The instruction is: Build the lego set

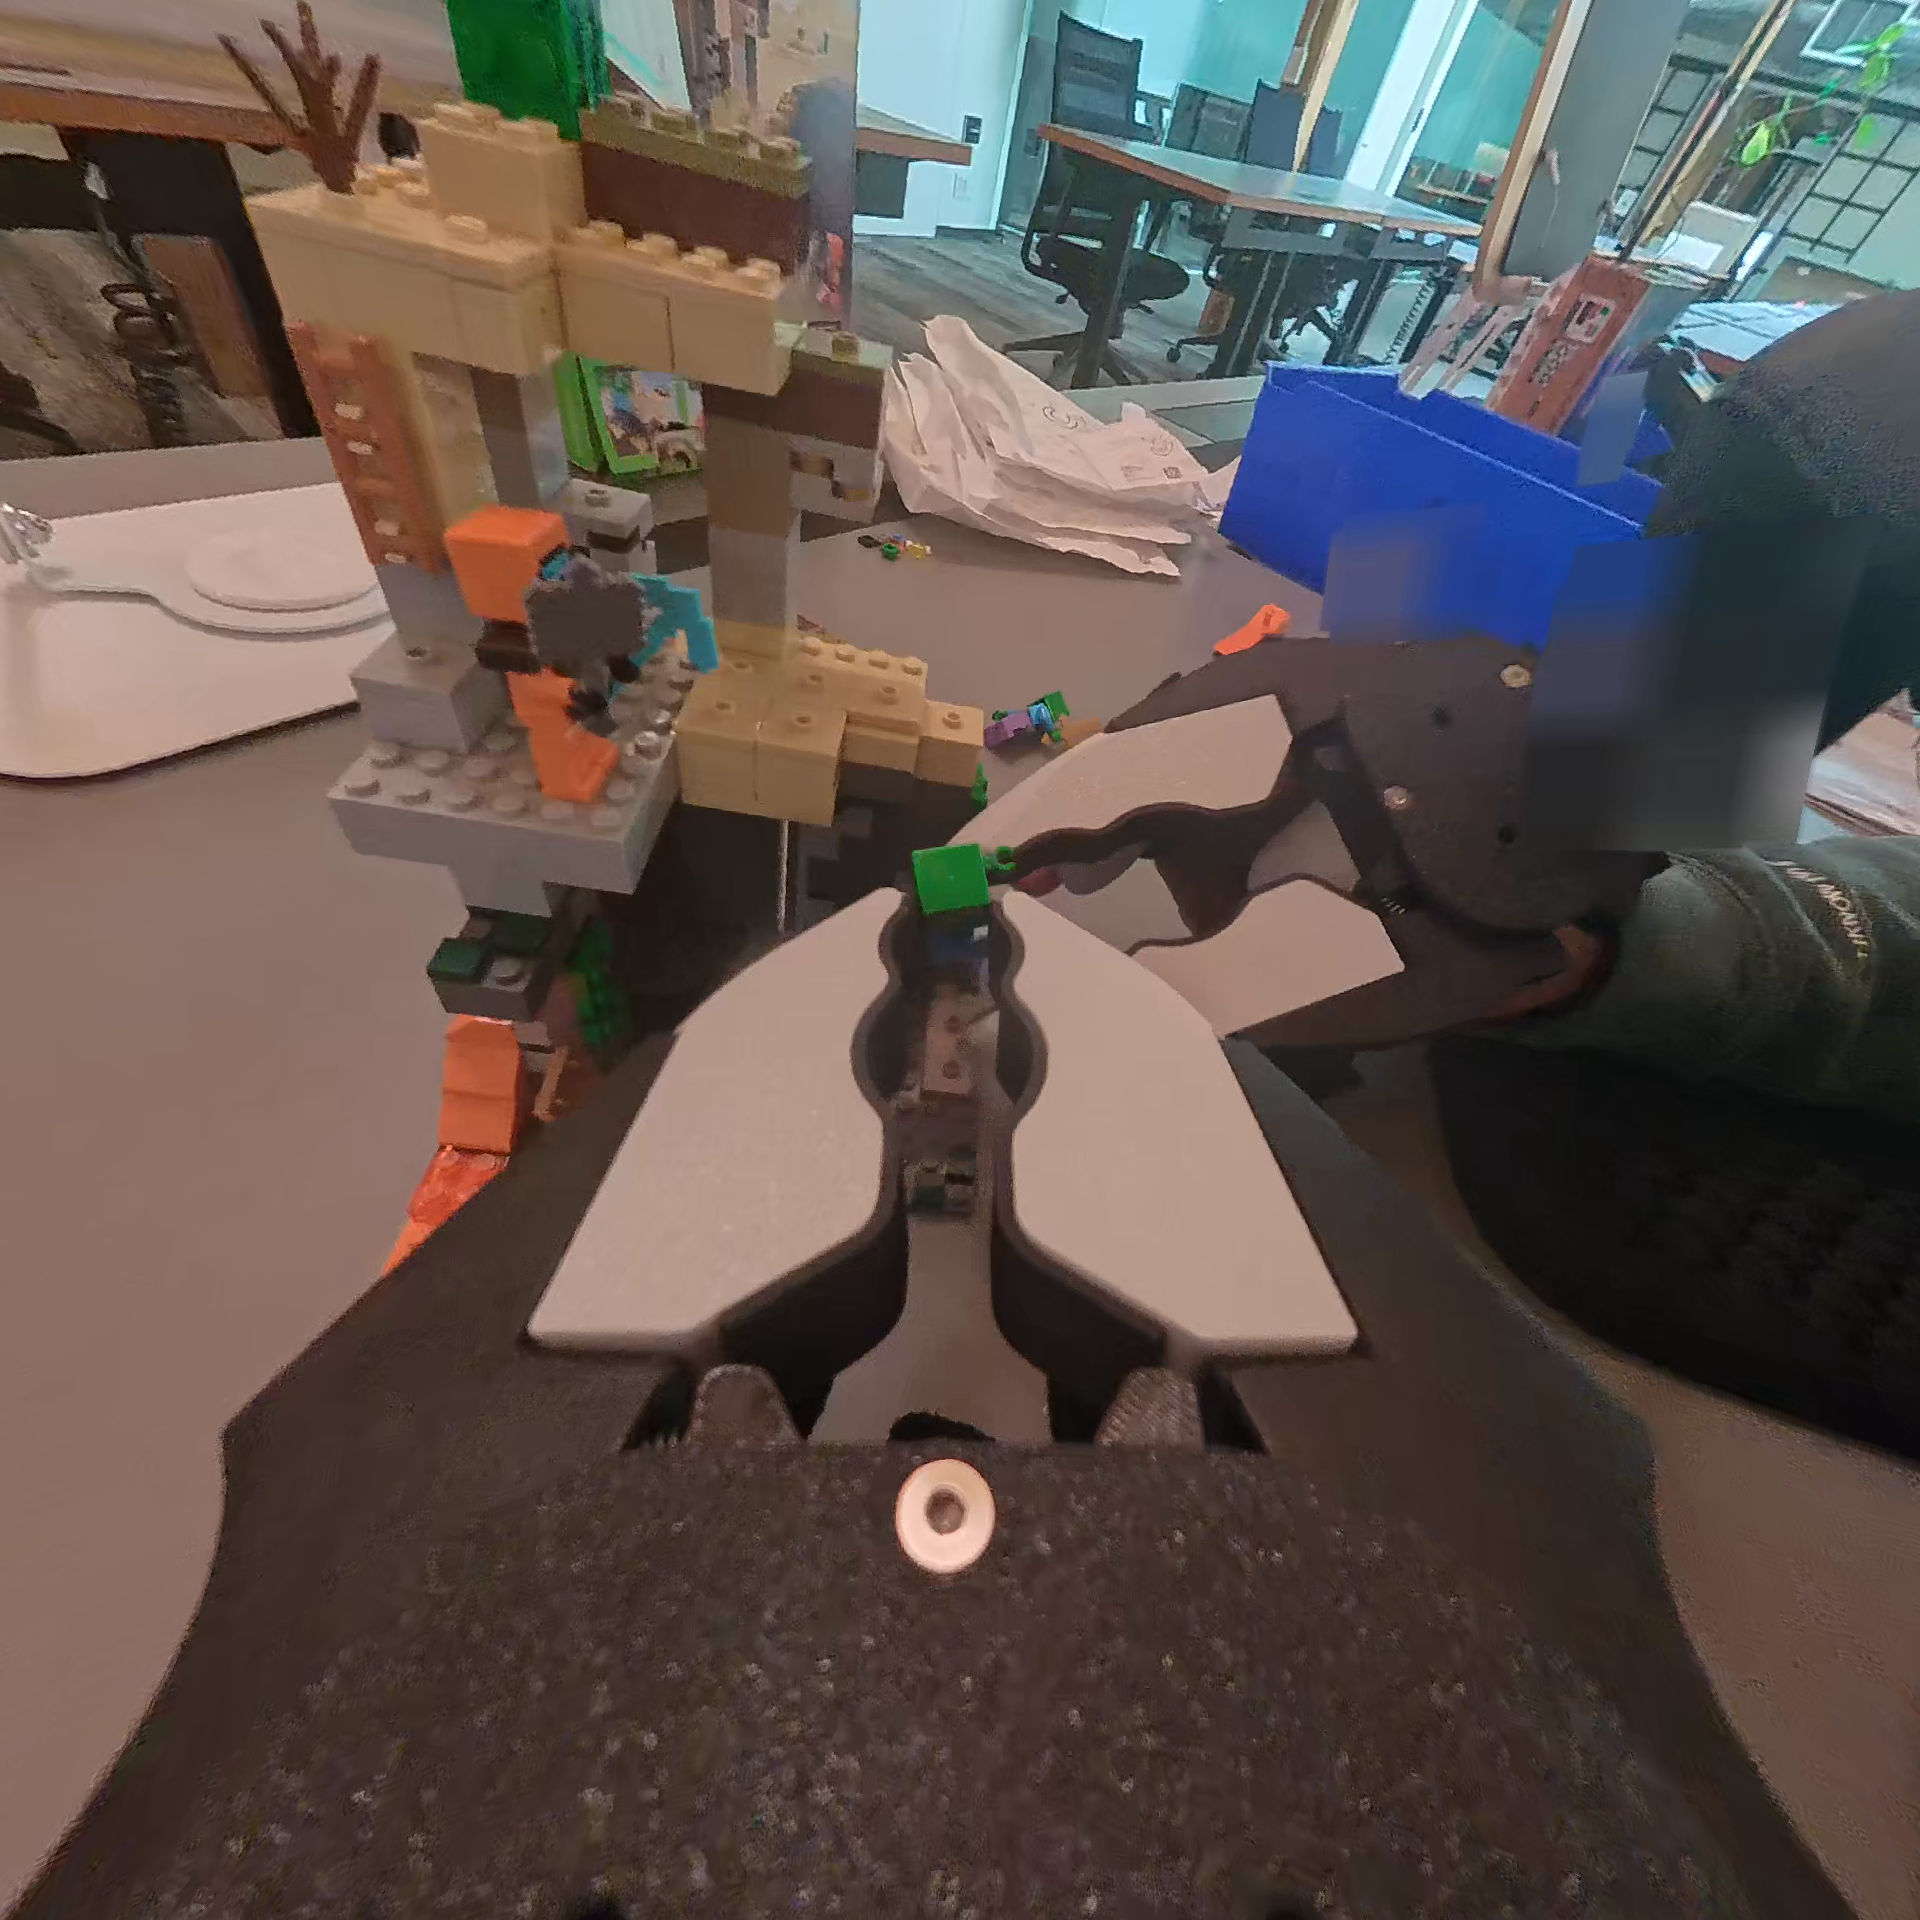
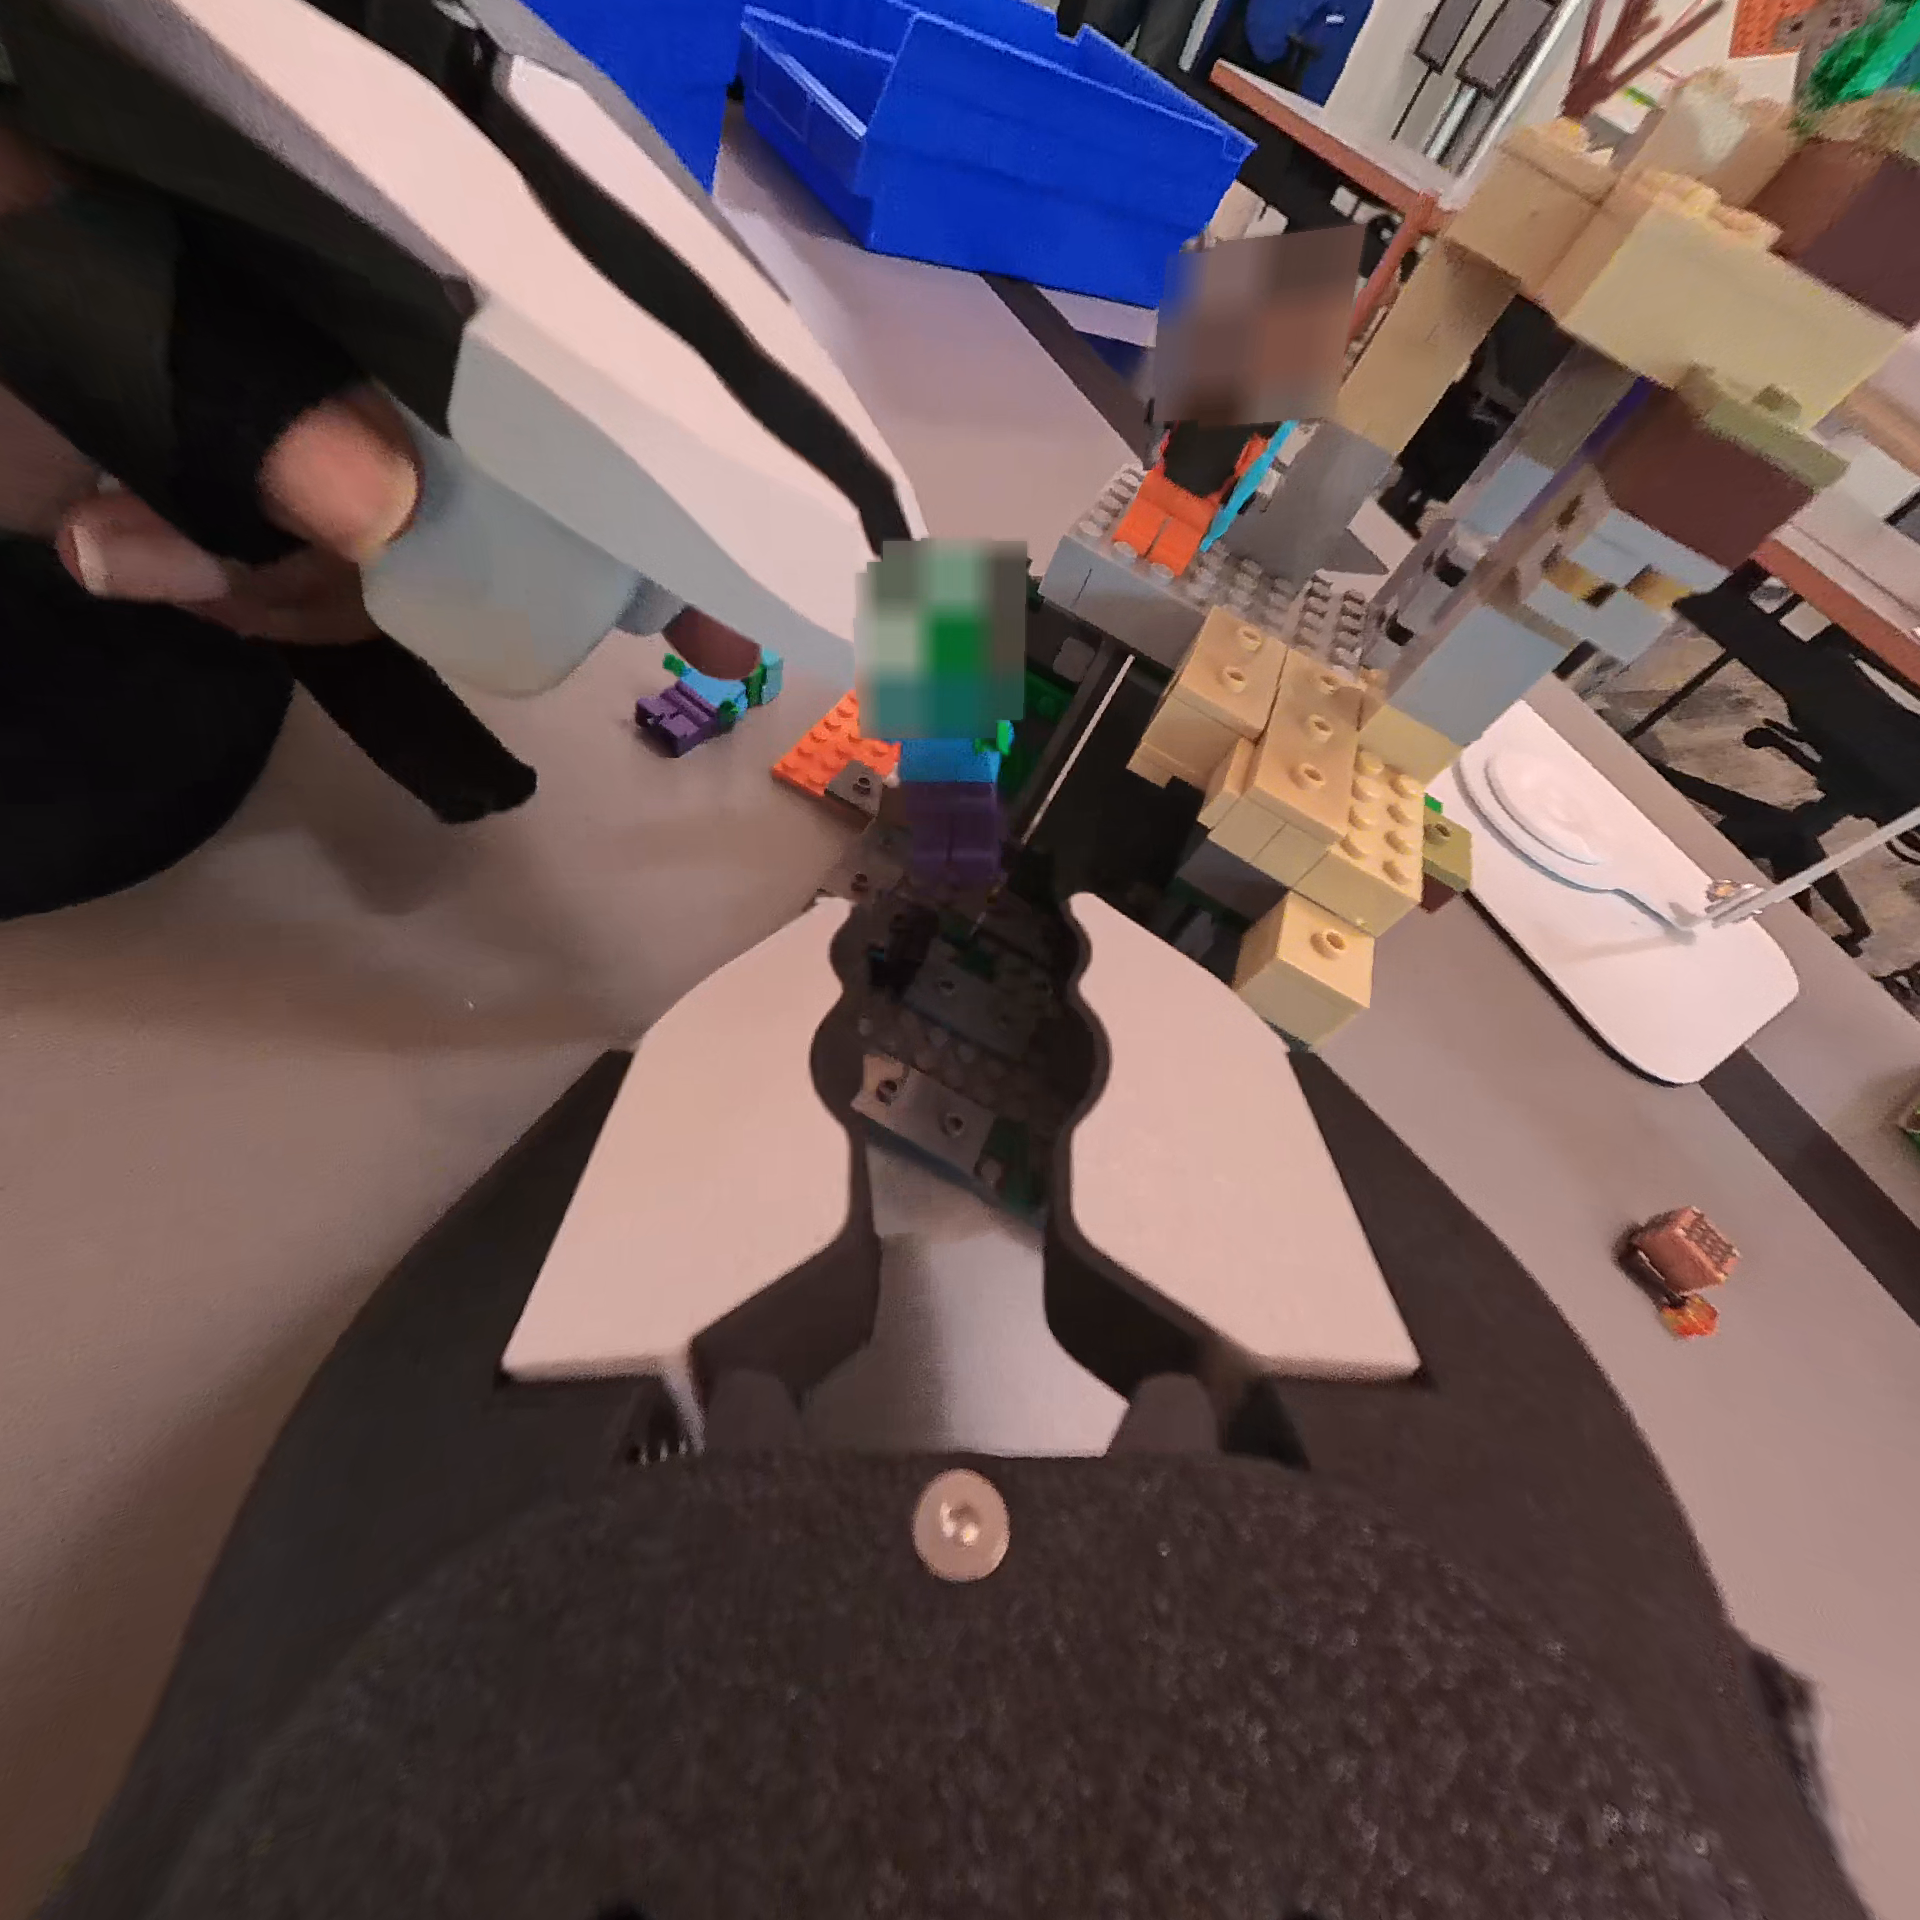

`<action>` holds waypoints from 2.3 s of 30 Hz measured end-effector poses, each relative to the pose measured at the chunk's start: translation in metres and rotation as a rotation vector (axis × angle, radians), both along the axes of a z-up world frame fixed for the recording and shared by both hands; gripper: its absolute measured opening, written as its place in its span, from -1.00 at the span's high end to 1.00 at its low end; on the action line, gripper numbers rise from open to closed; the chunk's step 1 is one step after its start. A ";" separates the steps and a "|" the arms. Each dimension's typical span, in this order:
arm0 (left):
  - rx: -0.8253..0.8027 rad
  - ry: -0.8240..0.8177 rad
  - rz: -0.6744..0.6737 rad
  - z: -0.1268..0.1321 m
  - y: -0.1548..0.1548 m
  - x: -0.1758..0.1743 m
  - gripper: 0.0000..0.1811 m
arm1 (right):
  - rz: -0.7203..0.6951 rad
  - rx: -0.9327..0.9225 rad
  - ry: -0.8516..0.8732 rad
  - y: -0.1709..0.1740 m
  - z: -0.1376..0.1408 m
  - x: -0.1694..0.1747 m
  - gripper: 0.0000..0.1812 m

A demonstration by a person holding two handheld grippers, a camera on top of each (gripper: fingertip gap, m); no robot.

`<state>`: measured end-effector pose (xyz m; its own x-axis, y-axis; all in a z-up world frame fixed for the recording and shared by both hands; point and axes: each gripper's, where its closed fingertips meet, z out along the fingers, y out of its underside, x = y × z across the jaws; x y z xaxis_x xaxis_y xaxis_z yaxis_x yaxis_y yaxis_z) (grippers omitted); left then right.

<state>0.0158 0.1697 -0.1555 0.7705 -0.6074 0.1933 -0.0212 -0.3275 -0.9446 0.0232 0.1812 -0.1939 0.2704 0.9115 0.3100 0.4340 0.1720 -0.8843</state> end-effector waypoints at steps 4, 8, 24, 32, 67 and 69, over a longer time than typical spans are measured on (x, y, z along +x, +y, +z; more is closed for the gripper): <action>-0.020 -0.015 -0.037 0.001 -0.003 0.006 0.87 | 0.015 0.043 0.002 -0.002 0.003 -0.002 0.69; -0.024 -0.023 -0.043 0.000 -0.004 0.011 0.87 | 0.012 0.073 -0.001 -0.003 0.005 -0.002 0.82; 0.032 0.058 0.037 -0.012 0.004 0.021 0.84 | -0.043 -0.045 0.038 0.000 0.008 0.001 0.83; 0.046 0.181 0.109 -0.023 0.017 0.007 0.91 | -0.078 -0.079 -0.007 0.007 -0.005 0.003 0.73; -0.003 0.516 0.301 -0.066 0.079 -0.018 0.90 | -0.055 -0.097 -0.036 0.007 -0.013 0.011 0.87; -0.002 0.518 0.297 -0.066 0.079 -0.018 0.89 | -0.056 -0.100 -0.035 0.007 -0.013 0.011 0.87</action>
<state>-0.0020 0.2483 -0.2215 0.9015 -0.3513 -0.2526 -0.3866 -0.3915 -0.8350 0.0340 0.1882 -0.2070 0.3122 0.9222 0.2283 0.4715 0.0582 -0.8800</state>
